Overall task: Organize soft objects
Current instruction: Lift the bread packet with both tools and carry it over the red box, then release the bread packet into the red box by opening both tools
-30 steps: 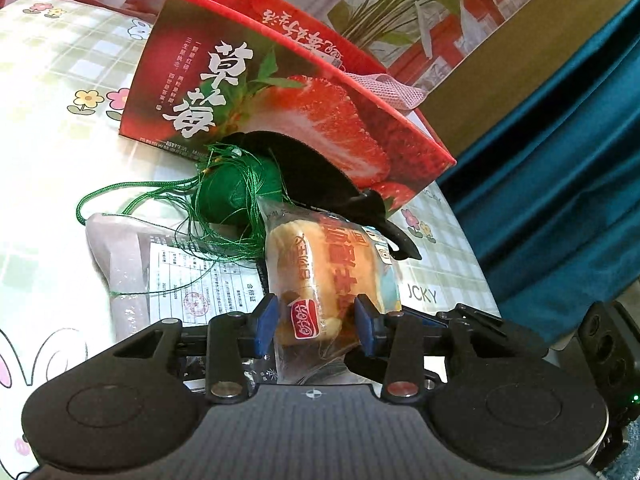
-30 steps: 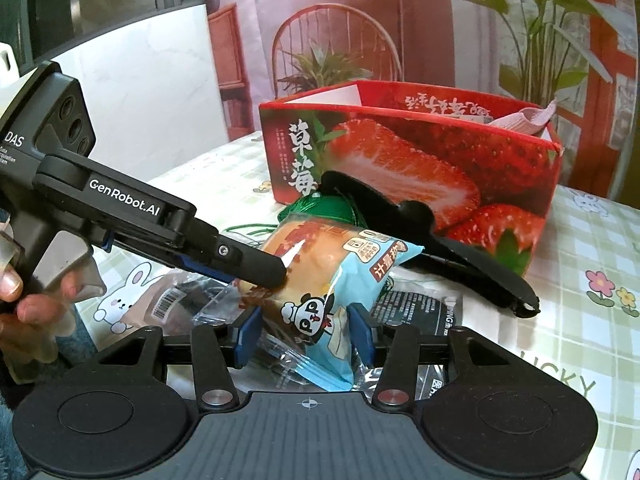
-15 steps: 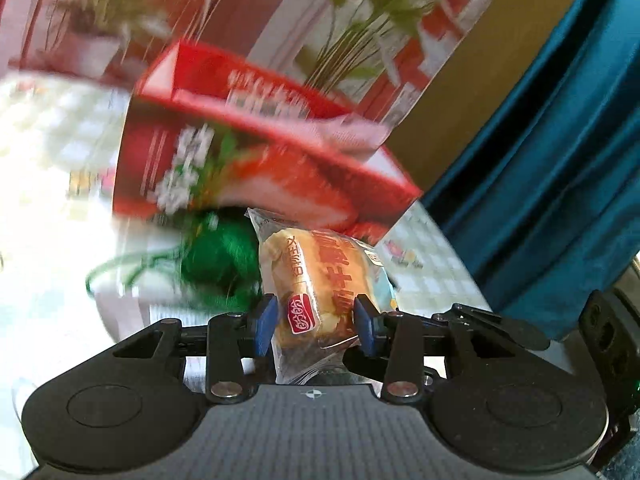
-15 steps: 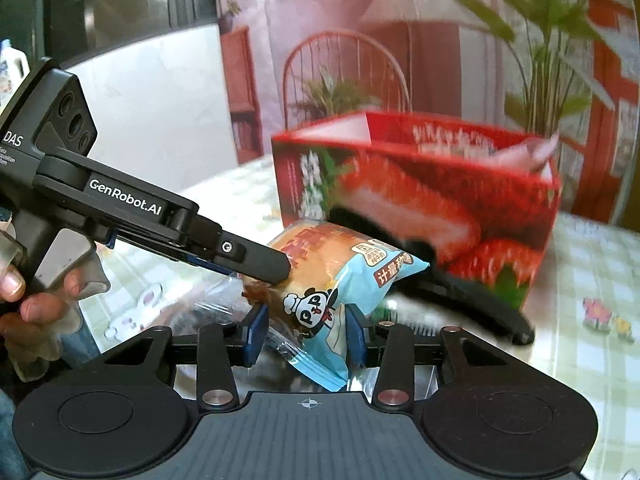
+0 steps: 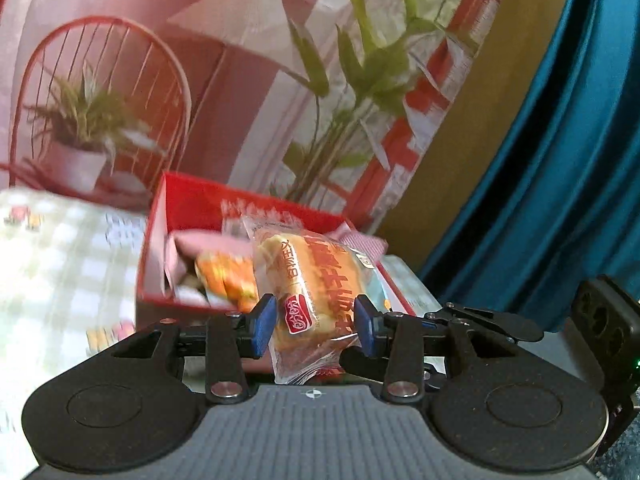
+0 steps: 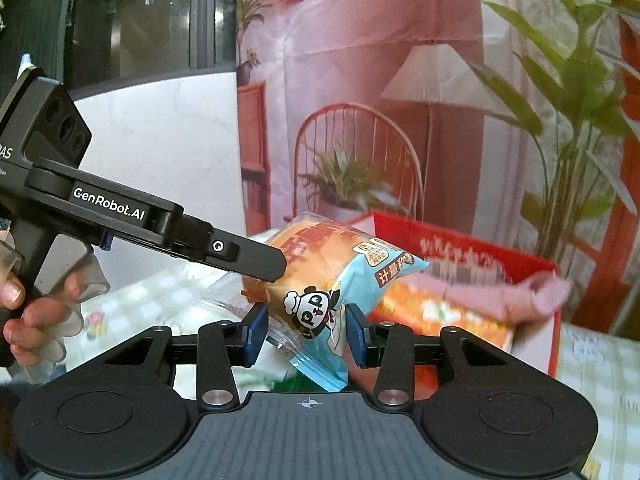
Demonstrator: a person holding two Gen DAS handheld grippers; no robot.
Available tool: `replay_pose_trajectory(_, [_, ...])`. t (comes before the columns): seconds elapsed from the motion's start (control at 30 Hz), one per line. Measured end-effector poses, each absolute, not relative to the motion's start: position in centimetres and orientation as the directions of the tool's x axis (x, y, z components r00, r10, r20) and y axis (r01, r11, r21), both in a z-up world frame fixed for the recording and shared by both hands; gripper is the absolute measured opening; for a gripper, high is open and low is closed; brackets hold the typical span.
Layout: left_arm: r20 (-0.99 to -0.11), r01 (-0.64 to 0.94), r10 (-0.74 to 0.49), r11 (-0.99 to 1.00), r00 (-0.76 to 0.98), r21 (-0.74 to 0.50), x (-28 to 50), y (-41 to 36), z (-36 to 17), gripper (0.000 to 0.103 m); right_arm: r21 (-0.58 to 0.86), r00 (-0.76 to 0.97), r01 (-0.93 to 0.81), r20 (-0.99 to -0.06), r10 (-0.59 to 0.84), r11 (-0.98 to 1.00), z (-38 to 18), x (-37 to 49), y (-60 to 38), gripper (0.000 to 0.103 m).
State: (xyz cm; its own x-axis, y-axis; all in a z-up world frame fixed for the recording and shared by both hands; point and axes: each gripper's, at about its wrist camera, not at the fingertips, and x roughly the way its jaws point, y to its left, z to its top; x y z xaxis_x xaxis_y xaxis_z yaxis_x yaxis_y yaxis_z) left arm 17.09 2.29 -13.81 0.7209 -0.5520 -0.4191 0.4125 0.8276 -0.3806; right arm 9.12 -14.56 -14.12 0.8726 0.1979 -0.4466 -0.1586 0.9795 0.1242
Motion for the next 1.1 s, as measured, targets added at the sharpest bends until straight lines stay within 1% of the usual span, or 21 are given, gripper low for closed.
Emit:
replay_pose_trajectory(0.17, [-0.433,0.379,-0.523,0.845,0.734,-0.377,21.4,2.6,-12.7,0.044,0.131,0.873,-0.154,-0.446,0.197,0.979,-13.1,14.1,-16.0,0.039])
replay_pose_trajectory(0.23, [-0.451,0.365,-0.504,0.858,0.737,-0.362,22.9,2.7,-12.8,0.044,0.147,0.869,-0.151,-0.452,0.202,0.978,-13.1,16.3,-16.6,0.039])
replay_pose_trajectory(0.5, [-0.533,0.322,-0.441,0.896,0.722,-0.305,26.3,3.0,-15.1,0.044,0.184,0.816,-0.124,-0.540,0.206,0.975,-15.6,22.2,-17.4,0.039])
replay_pose_trajectory(0.67, [-0.566,0.312,-0.414,0.910,0.713,-0.273,27.2,3.1,-16.2,0.044,0.198,0.786,-0.115,-0.581,0.211,0.974,-17.6,23.6,-17.2,0.039])
replay_pose_trajectory(0.93, [-0.584,0.299,-0.394,0.919,0.710,-0.256,27.7,3.1,-17.0,0.044,0.225,0.766,-0.102,-0.604,0.221,0.969,-19.0,24.3,-17.1,0.039])
replay_pose_trajectory(1.03, [-0.585,0.303,-0.384,0.923,0.714,-0.236,27.6,2.7,-17.1,0.044,0.226,0.765,-0.093,-0.607,0.215,0.970,-19.3,24.3,-17.1,0.041])
replay_pose_trajectory(1.1, [-0.584,0.311,-0.370,0.928,0.722,-0.204,27.3,2.4,-17.0,0.046,0.213,0.772,-0.088,-0.602,0.202,0.973,-19.2,24.2,-17.0,0.044])
